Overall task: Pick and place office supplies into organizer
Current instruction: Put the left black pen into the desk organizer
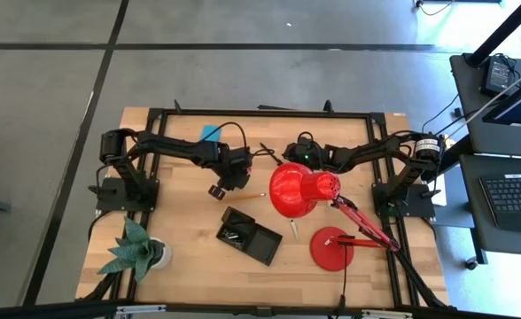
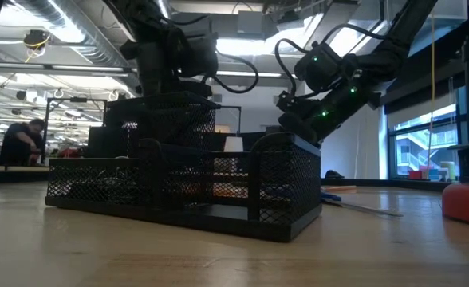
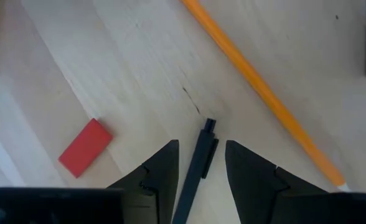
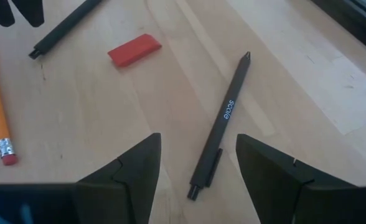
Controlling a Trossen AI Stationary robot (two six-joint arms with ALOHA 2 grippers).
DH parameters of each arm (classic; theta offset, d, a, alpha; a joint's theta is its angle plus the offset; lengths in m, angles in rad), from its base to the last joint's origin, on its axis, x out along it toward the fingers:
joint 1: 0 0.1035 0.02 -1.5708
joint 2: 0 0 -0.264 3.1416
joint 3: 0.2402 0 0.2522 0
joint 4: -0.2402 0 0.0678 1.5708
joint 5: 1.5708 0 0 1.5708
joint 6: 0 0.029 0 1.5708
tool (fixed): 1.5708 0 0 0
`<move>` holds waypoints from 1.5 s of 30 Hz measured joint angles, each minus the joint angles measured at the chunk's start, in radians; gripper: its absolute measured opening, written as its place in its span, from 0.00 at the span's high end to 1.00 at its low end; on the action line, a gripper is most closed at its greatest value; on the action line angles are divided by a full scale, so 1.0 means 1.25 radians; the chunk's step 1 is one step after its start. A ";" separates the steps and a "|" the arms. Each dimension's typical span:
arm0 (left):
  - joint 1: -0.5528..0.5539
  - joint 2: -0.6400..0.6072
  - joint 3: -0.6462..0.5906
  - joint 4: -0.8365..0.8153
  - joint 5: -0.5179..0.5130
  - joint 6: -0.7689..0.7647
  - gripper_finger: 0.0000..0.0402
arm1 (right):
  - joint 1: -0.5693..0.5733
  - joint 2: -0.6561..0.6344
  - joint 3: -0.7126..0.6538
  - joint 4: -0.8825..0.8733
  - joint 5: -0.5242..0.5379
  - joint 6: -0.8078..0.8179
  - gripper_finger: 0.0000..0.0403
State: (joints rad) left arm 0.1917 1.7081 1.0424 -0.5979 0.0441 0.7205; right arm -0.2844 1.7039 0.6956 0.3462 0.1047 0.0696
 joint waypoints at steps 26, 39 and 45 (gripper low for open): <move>0.011 0.107 0.003 -0.002 -0.003 0.015 0.72 | 0.000 0.000 0.000 -0.003 0.000 -0.001 0.47; 0.013 0.108 0.001 0.006 0.031 0.013 0.89 | 0.000 0.000 0.000 -0.003 0.000 -0.002 0.47; 0.012 0.104 0.001 0.011 0.031 -0.001 0.89 | 0.000 0.000 0.000 -0.003 0.000 -0.002 0.47</move>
State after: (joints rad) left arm 0.2066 1.8378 1.0435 -0.5845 0.0822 0.7191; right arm -0.2844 1.7039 0.6956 0.3428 0.1047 0.0666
